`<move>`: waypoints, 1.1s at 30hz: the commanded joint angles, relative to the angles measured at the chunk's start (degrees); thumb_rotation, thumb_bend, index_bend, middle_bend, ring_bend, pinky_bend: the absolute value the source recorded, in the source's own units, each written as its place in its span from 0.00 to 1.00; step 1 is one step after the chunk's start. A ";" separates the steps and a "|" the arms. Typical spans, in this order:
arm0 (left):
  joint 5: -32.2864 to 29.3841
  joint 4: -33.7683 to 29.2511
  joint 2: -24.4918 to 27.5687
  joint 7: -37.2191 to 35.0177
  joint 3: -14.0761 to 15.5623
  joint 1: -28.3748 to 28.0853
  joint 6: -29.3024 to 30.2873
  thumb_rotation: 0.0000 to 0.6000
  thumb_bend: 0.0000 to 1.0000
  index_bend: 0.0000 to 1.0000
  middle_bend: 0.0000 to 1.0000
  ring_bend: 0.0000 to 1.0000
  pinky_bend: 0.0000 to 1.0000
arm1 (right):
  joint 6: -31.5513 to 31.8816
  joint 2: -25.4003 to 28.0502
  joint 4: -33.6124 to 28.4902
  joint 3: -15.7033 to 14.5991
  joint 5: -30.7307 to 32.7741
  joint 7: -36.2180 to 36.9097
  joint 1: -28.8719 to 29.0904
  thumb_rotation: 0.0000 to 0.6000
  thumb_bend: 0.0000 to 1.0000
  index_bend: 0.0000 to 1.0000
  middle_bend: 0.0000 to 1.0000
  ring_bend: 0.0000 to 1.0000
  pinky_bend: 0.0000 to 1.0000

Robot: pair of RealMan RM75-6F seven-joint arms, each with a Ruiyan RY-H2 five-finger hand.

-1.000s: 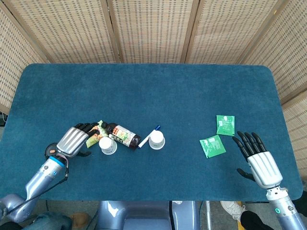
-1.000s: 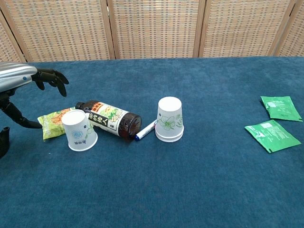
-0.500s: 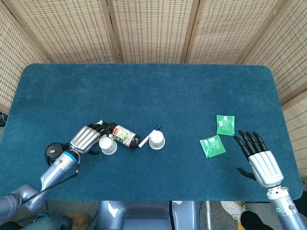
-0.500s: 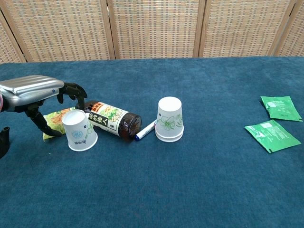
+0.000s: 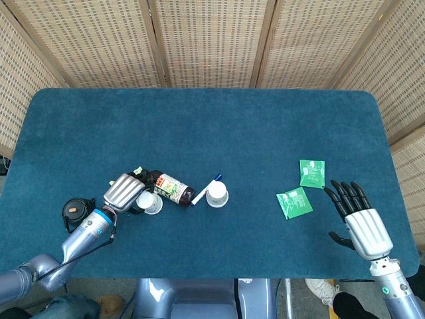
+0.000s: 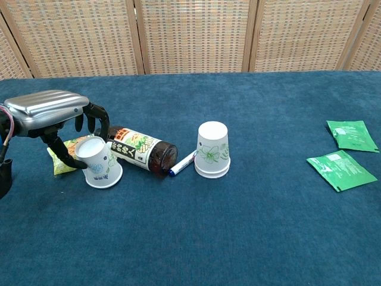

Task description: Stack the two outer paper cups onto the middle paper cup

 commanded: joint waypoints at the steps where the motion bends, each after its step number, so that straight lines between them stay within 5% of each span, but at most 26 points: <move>1: -0.04 -1.74 1.01 -0.63 -0.70 -0.09 1.37 1.00 0.13 0.54 0.36 0.39 0.43 | 0.08 0.05 -0.13 0.17 -0.17 -0.03 -0.18 1.00 0.00 0.07 0.02 0.00 0.00; 10: -0.44 -13.76 8.03 -0.71 -6.00 -2.32 4.02 1.00 0.12 0.53 0.36 0.39 0.43 | -0.09 0.06 -0.30 0.89 -0.38 -0.04 -0.59 1.00 0.00 0.07 0.02 0.00 0.00; 16: -6.16 -20.08 10.25 4.53 -9.97 -6.17 0.11 1.00 0.12 0.53 0.36 0.39 0.43 | -0.44 -0.11 -0.33 1.38 -0.35 -0.50 -0.67 1.00 0.00 0.07 0.02 0.00 0.00; 24: -16.46 -20.76 5.71 11.59 -13.19 -14.02 -6.23 1.00 0.12 0.53 0.36 0.39 0.43 | -0.96 -0.32 -0.34 2.18 0.03 -1.43 -0.70 1.00 0.00 0.07 0.02 0.00 0.00; 33: -27.56 -17.65 1.16 19.55 -13.09 -21.32 -8.86 1.00 0.12 0.53 0.36 0.39 0.42 | -1.05 -0.23 -0.09 2.91 0.66 -1.56 -1.05 1.00 0.00 0.07 0.02 0.00 0.00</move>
